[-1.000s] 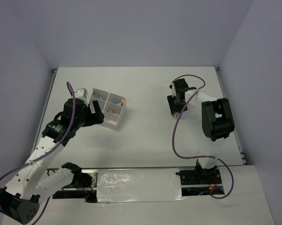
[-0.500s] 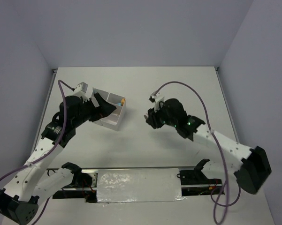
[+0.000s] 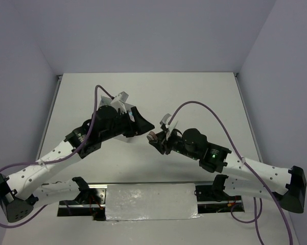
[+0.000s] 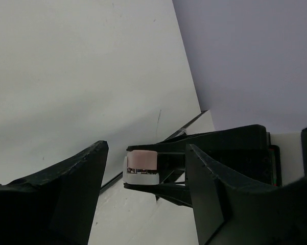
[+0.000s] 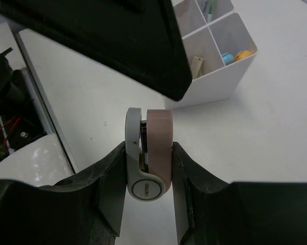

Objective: Sort the stationery into containers
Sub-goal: Pick up the stationery from the center of the board, then place the stationery in the storage box.

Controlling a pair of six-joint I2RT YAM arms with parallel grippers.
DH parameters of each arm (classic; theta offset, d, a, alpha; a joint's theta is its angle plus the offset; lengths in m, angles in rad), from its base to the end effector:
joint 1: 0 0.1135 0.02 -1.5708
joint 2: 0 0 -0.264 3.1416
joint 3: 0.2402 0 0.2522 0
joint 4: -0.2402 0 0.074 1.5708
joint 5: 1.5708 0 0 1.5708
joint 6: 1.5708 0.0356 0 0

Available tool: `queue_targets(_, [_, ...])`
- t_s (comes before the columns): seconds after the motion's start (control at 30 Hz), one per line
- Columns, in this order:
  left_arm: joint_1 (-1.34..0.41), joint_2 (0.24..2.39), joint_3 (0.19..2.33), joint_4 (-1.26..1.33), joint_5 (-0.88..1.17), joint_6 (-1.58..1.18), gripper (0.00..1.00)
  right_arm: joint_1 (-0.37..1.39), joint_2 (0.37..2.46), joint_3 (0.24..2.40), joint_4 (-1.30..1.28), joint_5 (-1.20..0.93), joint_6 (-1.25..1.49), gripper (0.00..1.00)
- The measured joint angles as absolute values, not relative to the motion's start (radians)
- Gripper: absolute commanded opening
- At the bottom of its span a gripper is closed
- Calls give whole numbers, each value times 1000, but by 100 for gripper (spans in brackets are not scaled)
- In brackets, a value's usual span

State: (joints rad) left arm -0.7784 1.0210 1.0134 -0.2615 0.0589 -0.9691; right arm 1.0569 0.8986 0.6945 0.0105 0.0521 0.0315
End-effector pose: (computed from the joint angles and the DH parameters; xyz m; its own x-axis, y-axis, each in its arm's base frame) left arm 0.1645 -0.1651 0.3676 -0.7183 -0.4474 -0.5328 0.2636 0.5337 -0.8036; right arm 0.1074 0.1864 0.3081 -0.1211 -0.1506 -0.9811 -0.8411 0.5404 0.0209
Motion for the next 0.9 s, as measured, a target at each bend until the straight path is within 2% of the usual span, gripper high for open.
queue_targets(0.1, [-817,1044,1018,-275,25,-971,66,1068,906,702,6,103,27,5])
queue_targets(0.3, [-854,1078,1046,-295,-10,-967,66,1070,908,715,4,157,25,6])
queue_targets(0.37, [-857,1087,1048,-297,-11,-965,62,1071,908,723,4,161,25,6])
queue_targets(0.4, [-859,1094,1050,-298,-12,-964,58,1071,910,729,2,161,25,6])
queue_targets(0.43, [-860,1103,1053,-299,-12,-962,48,1071,912,736,2,161,25,6])
queue_targets(0.6, [-873,1130,1077,-306,-22,-937,34,1072,936,760,-18,165,25,7])
queue_targets(0.63, [-873,1132,1080,-311,-25,-933,20,1072,940,761,-19,163,25,9])
queue_targets(0.7, [-875,1135,1089,-326,-30,-919,2,1074,941,761,-21,159,24,14])
queue_targets(0.73, [-877,1138,1097,-336,-31,-915,0,1074,941,761,-22,156,24,29])
queue_targets(0.77, [-878,1141,1106,-348,-35,-911,0,1074,941,761,-20,154,24,58])
queue_targets(0.8, [-879,1143,1112,-356,-39,-906,0,1074,941,761,-19,154,25,81])
queue_targets(0.83, [-879,1143,1118,-363,-44,-893,0,1074,941,761,-19,150,31,99])
queue_targets(0.9, [-882,1144,1127,-372,-70,-878,0,1082,939,761,-11,139,45,100])
